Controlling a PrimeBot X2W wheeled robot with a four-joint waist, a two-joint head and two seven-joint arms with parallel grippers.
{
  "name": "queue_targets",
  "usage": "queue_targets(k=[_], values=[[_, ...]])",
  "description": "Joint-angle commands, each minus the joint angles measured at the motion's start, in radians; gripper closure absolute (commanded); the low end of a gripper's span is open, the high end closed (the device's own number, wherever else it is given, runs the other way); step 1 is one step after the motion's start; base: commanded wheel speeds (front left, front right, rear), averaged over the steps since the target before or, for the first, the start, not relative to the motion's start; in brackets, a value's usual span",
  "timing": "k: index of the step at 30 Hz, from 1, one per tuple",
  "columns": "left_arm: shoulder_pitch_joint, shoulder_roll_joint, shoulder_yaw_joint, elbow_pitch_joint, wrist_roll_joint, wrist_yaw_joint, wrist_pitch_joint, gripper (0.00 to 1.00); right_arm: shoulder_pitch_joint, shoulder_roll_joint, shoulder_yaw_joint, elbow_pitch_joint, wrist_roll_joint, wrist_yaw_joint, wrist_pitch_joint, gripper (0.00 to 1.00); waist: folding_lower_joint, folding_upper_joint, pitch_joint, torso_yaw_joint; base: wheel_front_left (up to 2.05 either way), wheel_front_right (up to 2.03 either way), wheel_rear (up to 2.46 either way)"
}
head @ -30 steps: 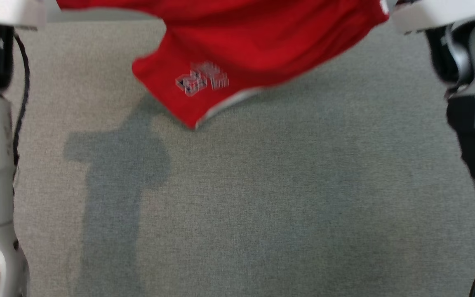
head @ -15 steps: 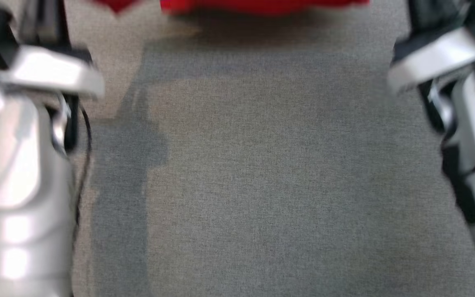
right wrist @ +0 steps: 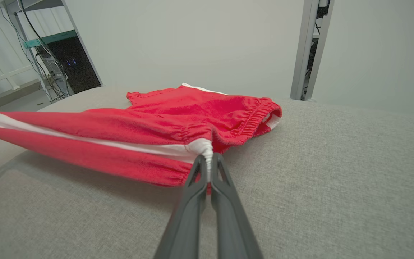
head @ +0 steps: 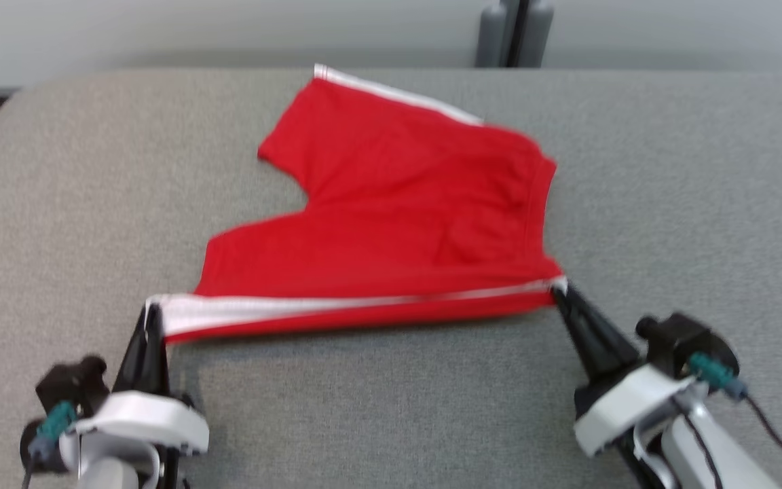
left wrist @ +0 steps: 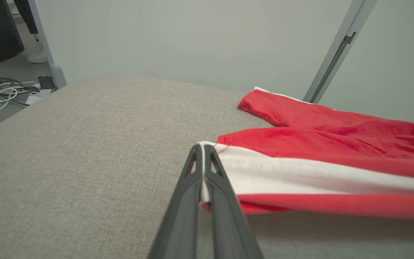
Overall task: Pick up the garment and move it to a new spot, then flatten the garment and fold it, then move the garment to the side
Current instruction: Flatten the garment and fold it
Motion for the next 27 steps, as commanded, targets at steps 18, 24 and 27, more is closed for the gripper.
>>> queue_targets(k=[18,24,27], values=[[0.325,0.015,0.019,-0.045,0.053,-0.002,-0.001,1.00,0.376,-0.007,0.022,-0.042,0.047,-0.006,0.000,1.00,0.0000,0.0000,-0.275,-0.017,0.00,0.00,0.00],[0.228,0.019,0.003,-0.059,0.103,-0.031,-0.001,1.00,0.338,0.027,0.008,-0.049,0.063,-0.006,0.000,1.00,0.0000,0.0000,-0.238,-0.053,0.00,0.00,0.00],[0.140,0.027,-0.023,-0.031,0.122,-0.045,-0.001,1.00,0.290,0.055,-0.001,-0.015,0.092,-0.005,0.000,1.00,0.0000,0.0000,-0.201,-0.076,0.00,0.00,0.00]])
